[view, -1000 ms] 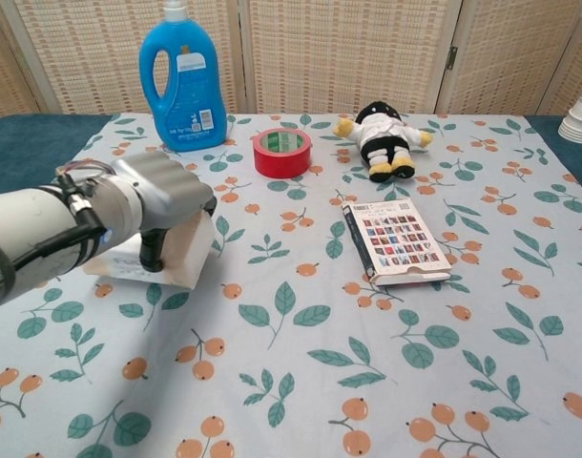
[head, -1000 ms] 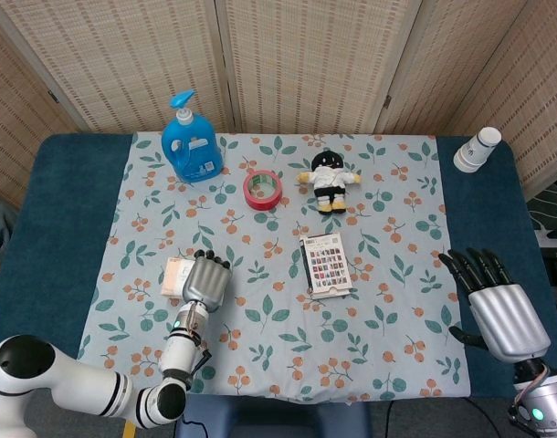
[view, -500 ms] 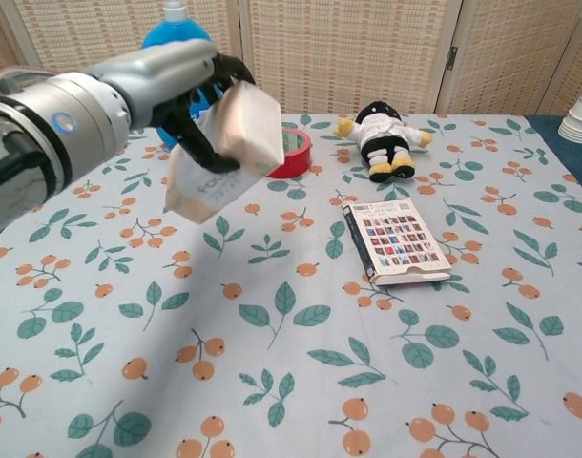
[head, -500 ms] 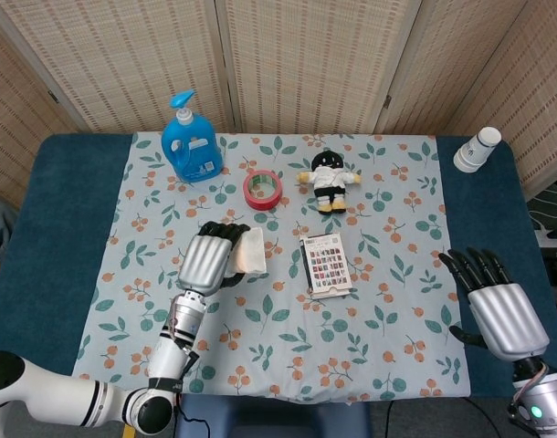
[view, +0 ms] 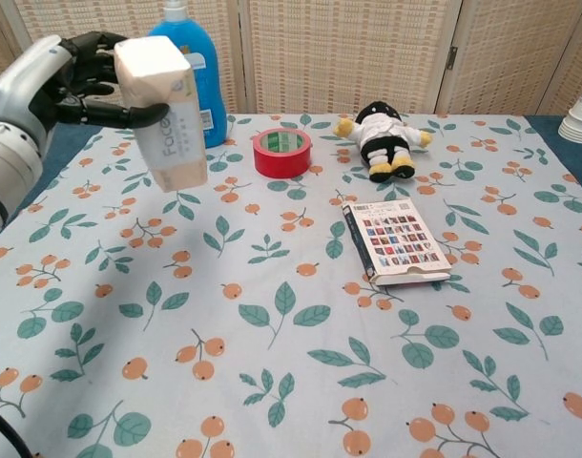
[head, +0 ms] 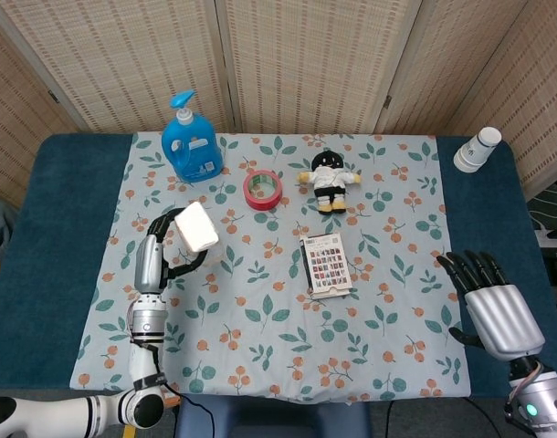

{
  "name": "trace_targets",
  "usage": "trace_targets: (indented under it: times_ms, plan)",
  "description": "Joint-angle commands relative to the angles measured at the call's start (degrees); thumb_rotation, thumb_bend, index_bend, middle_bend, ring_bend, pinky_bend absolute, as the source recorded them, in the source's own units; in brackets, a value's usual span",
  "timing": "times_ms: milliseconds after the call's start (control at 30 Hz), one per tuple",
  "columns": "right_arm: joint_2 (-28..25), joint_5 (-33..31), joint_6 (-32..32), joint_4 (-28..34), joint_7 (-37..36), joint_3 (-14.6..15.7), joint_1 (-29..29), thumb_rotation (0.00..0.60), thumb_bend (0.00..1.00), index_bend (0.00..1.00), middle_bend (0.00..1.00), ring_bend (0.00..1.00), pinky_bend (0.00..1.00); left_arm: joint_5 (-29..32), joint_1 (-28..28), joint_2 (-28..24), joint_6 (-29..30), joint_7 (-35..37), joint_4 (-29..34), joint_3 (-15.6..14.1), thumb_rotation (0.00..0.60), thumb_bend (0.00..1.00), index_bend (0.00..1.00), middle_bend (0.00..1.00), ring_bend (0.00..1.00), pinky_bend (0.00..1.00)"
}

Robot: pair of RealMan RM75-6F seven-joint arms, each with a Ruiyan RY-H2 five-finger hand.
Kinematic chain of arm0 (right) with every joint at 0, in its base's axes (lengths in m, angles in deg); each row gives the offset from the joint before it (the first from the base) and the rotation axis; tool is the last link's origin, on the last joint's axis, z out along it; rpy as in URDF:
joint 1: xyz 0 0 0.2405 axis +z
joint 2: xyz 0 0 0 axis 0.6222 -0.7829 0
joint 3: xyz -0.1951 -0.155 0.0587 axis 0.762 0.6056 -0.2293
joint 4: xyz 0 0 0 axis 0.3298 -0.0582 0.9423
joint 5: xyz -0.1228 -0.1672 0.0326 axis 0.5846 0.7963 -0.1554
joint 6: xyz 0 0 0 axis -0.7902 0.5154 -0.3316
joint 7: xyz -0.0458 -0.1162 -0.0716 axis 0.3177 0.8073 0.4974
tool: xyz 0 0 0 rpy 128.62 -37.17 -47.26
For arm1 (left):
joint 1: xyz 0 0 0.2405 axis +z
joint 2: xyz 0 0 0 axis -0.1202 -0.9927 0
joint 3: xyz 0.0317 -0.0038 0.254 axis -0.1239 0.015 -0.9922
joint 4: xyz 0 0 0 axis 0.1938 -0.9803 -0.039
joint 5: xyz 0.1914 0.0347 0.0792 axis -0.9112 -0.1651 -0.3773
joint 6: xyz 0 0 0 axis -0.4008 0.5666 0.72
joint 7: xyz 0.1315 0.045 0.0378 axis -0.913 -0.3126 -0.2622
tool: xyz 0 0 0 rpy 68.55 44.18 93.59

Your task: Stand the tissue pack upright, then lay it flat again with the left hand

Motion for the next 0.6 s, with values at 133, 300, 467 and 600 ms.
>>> trace_targets:
  times_ms: [133, 300, 467, 600]
  plan:
    - [0.40, -0.91, -0.08, -0.33, 0.85, -0.23, 0.25, 0.600, 0.03, 0.00, 0.06, 0.00, 0.03, -5.00, 4.42, 4.48, -1.86, 7.47, -9.28, -2.36, 0.600, 0.28, 0.33, 0.43, 0.16, 0.12]
    - [1.03, -0.83, -0.11, -0.26, 2.10, -0.04, 0.32, 0.600, 0.03, 0.00, 0.06, 0.00, 0.03, -7.05, 5.50, 4.75, -5.82, 10.39, -11.73, -4.33, 0.600, 0.28, 0.32, 0.42, 0.15, 0.13]
    - [1.63, -1.16, 0.10, -0.61, 3.24, -0.07, 0.37, 0.600, 0.03, 0.00, 0.06, 0.00, 0.03, -9.76, 6.48, 5.08, -8.26, 13.75, -13.98, -5.85, 0.600, 0.28, 0.32, 0.42, 0.15, 0.13]
    - [2.11, -1.25, 0.24, -0.74, 4.07, -0.03, 0.40, 0.600, 0.03, 0.00, 0.06, 0.00, 0.03, -10.56, 6.39, 4.96, -10.57, 14.82, -15.43, -5.55, 0.600, 0.28, 0.32, 0.42, 0.15, 0.13]
